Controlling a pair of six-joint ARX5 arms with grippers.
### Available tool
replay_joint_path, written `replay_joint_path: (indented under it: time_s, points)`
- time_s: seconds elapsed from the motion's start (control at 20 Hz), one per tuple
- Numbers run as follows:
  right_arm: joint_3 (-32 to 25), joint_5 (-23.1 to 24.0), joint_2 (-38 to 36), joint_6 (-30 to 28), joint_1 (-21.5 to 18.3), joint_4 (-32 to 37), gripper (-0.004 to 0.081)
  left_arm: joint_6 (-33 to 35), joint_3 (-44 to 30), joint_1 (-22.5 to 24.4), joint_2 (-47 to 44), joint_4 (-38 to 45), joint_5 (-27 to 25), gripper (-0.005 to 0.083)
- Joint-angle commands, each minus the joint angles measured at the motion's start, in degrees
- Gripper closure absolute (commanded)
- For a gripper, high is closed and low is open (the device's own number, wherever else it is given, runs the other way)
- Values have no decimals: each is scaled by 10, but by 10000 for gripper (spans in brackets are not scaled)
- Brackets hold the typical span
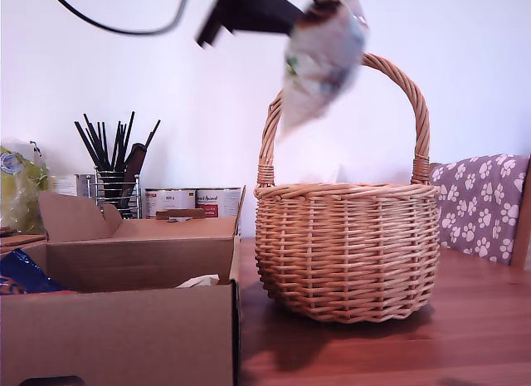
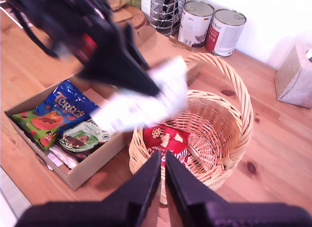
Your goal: Move the bags of Easter eggs from the cardboard box on the left into the woven basket on the right side.
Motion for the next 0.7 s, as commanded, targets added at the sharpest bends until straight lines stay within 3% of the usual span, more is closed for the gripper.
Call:
replay_joint_path:
  time_s: [0.0,0.2,0.65]
  points:
    - [6,0,-4,1,-2,-2,783,-3,0,-5,30,42,-3,593]
    - [6,0,-8,1,-2,-13,783,11,0,-13,90,134,-50,593]
    - [6,0,-17,1,-2,-16,783,19,0,-14,174,239,-191,591]
